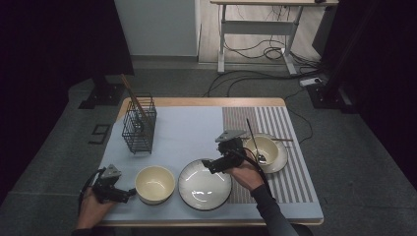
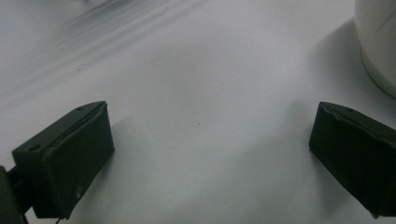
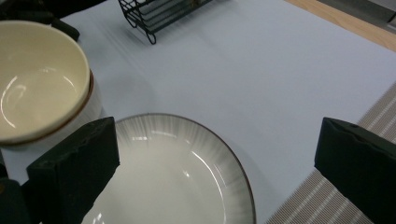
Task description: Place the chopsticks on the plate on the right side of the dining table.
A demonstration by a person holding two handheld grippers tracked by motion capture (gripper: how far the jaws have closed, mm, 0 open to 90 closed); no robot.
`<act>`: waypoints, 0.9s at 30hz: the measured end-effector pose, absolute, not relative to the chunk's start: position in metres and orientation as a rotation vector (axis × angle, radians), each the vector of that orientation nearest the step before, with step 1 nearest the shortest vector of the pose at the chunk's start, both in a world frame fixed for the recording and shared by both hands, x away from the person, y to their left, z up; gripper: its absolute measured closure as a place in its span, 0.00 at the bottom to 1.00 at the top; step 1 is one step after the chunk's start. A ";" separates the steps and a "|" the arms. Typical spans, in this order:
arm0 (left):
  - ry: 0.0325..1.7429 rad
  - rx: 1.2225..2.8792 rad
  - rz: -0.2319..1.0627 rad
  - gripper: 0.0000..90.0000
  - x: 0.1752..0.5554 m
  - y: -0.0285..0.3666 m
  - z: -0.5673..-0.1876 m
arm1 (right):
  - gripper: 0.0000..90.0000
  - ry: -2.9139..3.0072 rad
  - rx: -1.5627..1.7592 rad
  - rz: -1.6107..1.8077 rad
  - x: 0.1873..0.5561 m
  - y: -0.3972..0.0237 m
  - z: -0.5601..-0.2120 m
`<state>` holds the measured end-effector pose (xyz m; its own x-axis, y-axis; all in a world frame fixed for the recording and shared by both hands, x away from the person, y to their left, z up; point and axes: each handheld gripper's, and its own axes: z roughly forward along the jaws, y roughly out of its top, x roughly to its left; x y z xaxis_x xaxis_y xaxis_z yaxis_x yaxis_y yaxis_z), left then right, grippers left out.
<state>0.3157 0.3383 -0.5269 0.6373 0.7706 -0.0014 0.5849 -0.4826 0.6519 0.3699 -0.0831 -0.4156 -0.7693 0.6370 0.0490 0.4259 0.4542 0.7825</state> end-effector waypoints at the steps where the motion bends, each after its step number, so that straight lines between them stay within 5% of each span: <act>1: 1.053 2.235 0.389 0.00 0.316 0.338 -0.527 | 0.02 2.453 0.923 1.211 0.372 -0.079 -0.415; 27: 1.053 2.236 0.388 0.00 0.316 0.338 -0.527 | 0.10 2.469 0.819 1.282 0.410 0.015 -0.402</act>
